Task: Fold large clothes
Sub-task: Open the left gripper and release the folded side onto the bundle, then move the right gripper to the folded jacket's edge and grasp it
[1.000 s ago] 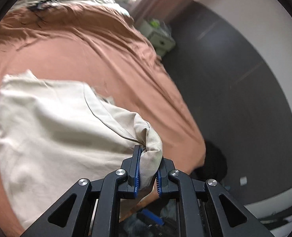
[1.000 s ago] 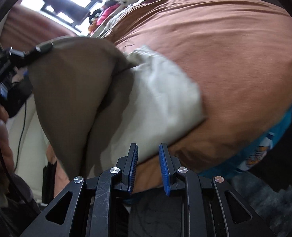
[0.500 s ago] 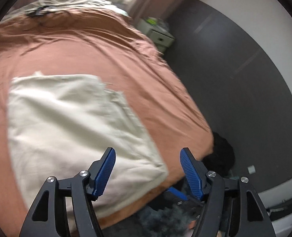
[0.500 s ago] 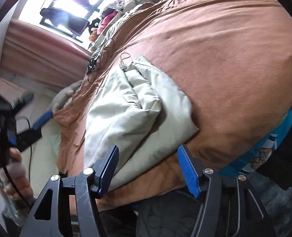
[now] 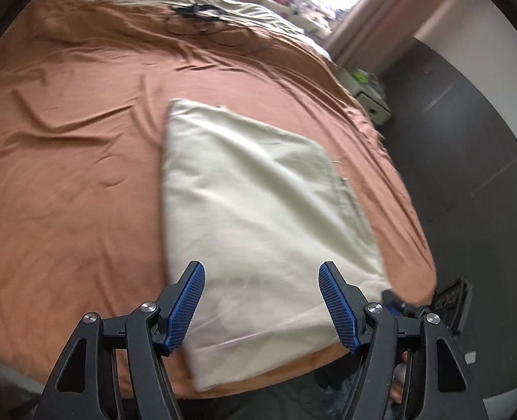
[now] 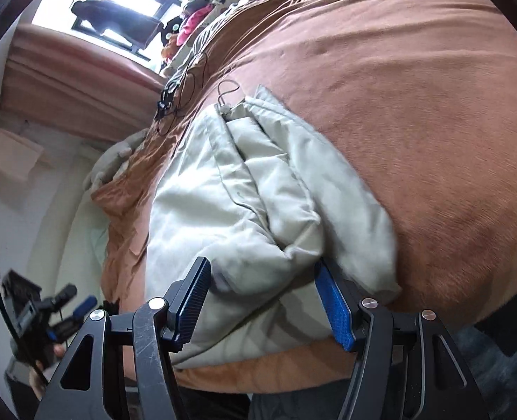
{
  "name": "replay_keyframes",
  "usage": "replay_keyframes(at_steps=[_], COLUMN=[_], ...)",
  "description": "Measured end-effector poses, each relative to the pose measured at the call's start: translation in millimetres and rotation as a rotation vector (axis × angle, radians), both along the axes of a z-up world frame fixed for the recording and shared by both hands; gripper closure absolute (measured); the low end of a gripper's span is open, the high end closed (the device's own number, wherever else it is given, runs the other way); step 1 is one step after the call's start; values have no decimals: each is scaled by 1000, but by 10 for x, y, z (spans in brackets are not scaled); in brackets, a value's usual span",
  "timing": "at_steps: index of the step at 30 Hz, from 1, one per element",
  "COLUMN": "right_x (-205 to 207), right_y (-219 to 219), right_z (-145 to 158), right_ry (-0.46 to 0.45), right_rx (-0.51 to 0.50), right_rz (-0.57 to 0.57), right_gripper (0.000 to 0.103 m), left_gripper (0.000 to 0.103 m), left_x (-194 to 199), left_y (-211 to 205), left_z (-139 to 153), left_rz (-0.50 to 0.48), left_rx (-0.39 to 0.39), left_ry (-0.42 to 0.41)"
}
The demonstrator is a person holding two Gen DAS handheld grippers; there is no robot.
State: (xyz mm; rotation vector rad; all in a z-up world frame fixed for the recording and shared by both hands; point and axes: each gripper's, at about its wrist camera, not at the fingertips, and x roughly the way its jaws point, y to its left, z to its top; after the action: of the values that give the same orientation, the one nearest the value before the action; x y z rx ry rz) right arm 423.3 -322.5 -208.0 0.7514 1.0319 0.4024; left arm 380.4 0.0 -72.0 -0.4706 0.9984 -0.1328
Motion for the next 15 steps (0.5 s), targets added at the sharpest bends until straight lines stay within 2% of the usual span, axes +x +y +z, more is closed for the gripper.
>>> replay_keyframes(at_steps=[3,5,7,9,15], right_x=[95,134,135,129,41], right_y=[124,190,222,240,159], right_z=[-8,2,38,148,448], right_ry=[2,-1,-13,-48,-140], right_rx=[-31,-70,-101,-124,-152], right_rz=[31,33,42,52,53], right_gripper=[41,48,78,87,92], left_gripper=[34,34,34,34,34], left_x=[-178,-269,-337,-392,-426], left_y=[171,257,305,344,332], left_z=[-93,-160,-218,-288,-462], left_rz=[51,71,85,98,89], left_rx=[-15,-17,-25,-28,-48], left_ry=[-6,-5,-4,5,32])
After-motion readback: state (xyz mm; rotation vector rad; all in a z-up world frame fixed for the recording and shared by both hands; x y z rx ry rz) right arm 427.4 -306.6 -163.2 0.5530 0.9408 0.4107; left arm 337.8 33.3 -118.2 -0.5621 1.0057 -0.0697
